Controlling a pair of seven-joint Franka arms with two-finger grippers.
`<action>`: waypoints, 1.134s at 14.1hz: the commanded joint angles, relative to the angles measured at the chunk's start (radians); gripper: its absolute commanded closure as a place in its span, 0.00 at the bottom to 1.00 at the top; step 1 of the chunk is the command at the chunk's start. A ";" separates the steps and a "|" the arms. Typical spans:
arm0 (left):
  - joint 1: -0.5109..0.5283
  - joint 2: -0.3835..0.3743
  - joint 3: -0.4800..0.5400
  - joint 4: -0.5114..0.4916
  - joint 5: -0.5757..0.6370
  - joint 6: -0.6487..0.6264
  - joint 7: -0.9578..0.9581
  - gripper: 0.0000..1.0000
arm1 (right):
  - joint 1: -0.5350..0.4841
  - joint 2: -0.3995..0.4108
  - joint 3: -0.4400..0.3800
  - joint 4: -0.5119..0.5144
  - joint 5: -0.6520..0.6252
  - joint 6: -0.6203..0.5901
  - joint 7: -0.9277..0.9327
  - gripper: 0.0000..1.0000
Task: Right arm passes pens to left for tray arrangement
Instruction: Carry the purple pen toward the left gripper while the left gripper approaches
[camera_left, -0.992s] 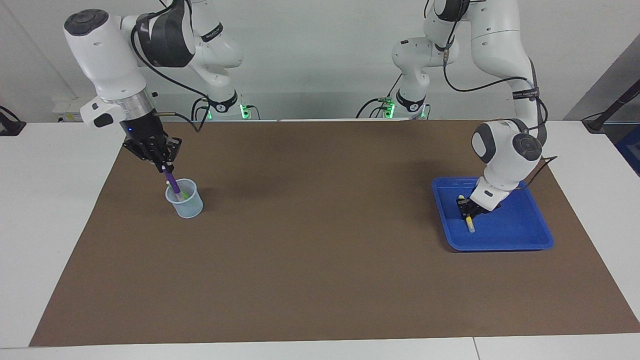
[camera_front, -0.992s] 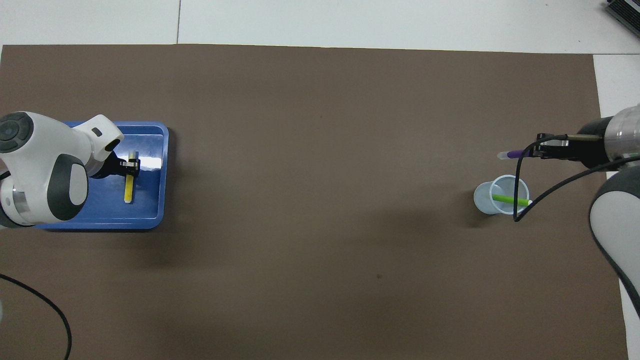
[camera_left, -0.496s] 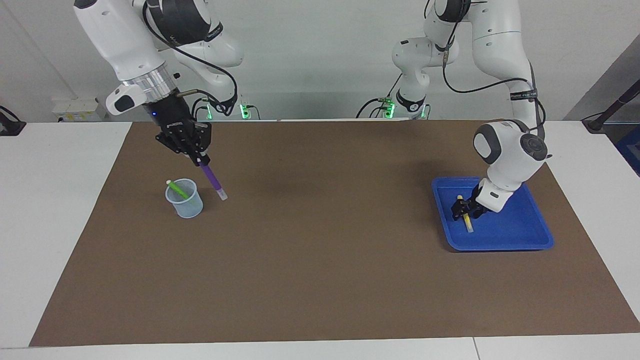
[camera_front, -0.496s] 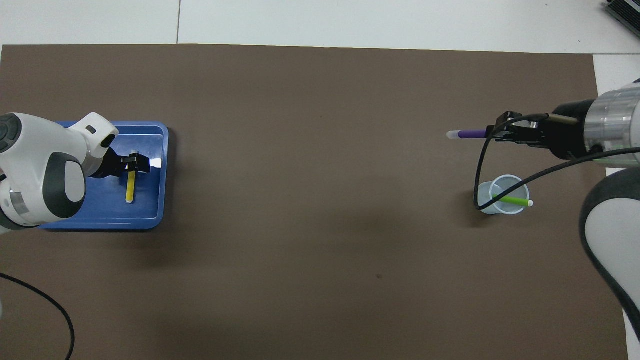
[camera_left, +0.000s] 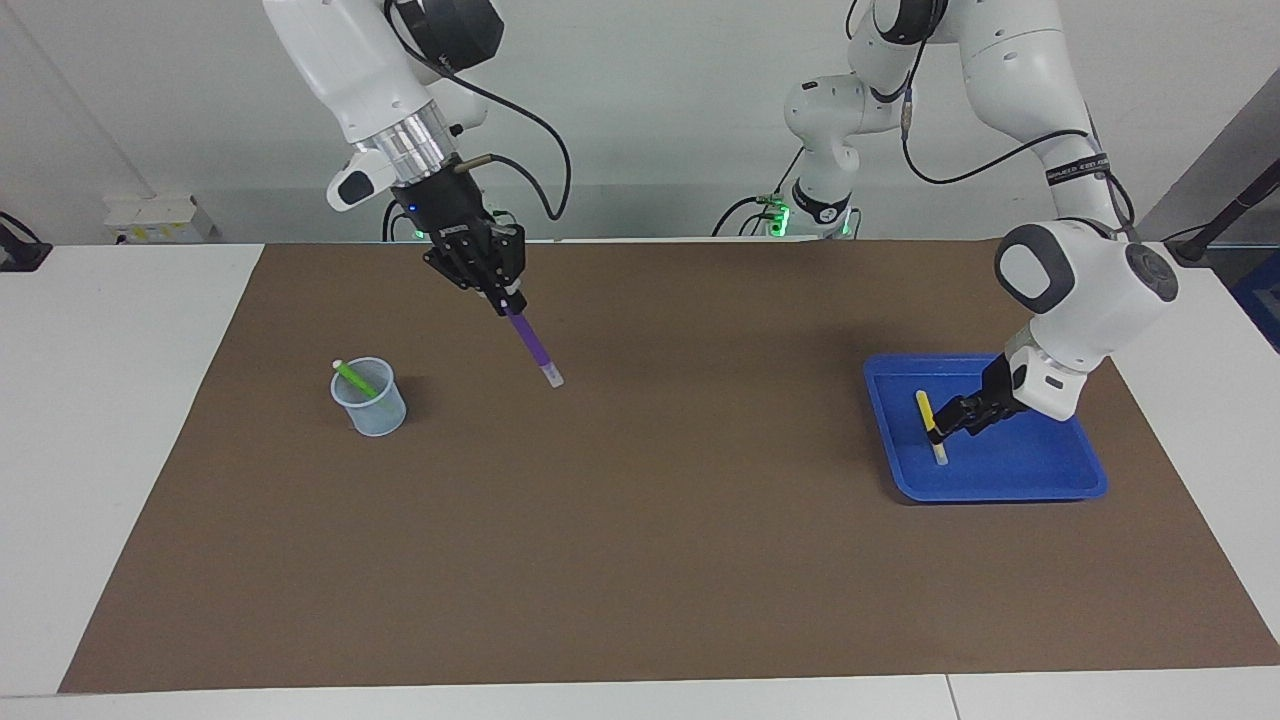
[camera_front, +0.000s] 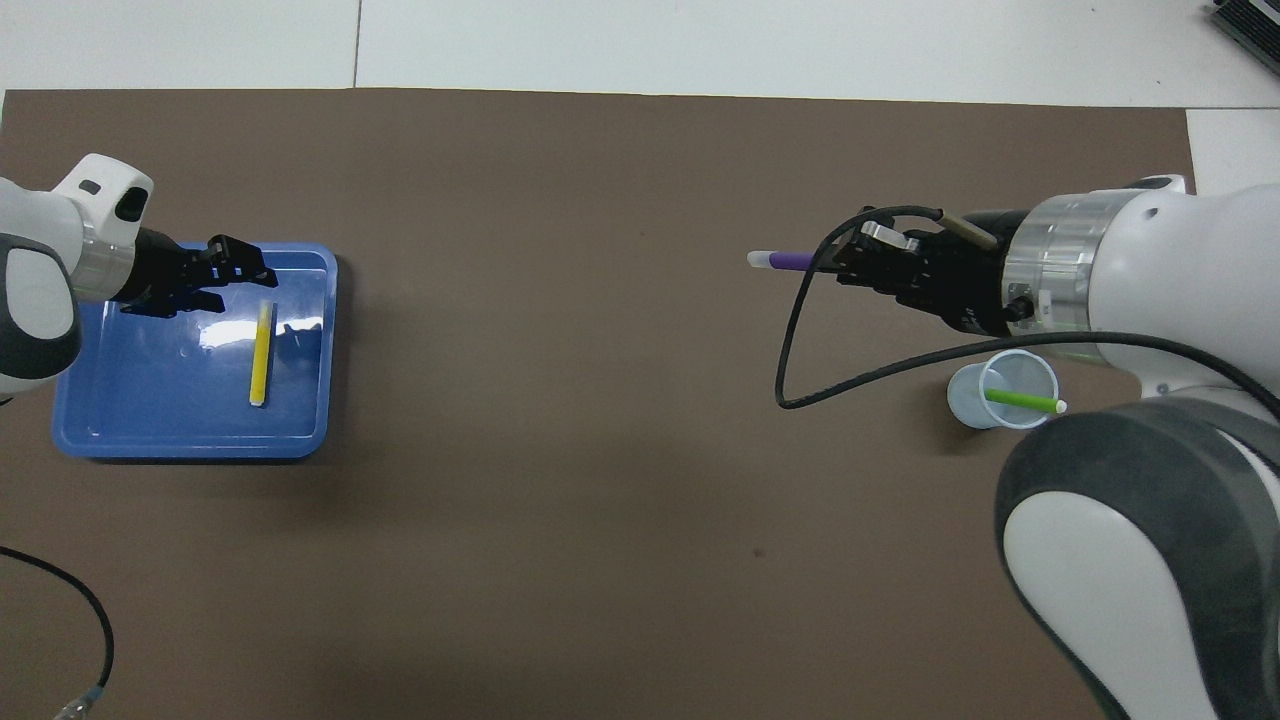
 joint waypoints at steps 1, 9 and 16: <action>-0.007 0.012 -0.009 0.054 -0.100 -0.039 -0.230 0.18 | 0.027 -0.007 0.000 -0.024 0.035 0.064 0.049 1.00; -0.012 -0.030 -0.022 0.080 -0.336 -0.091 -0.605 0.00 | 0.208 -0.015 0.000 -0.132 0.036 0.286 0.271 1.00; -0.012 -0.068 -0.028 0.079 -0.490 -0.335 -0.794 0.00 | 0.287 -0.001 0.000 -0.185 0.035 0.332 0.291 1.00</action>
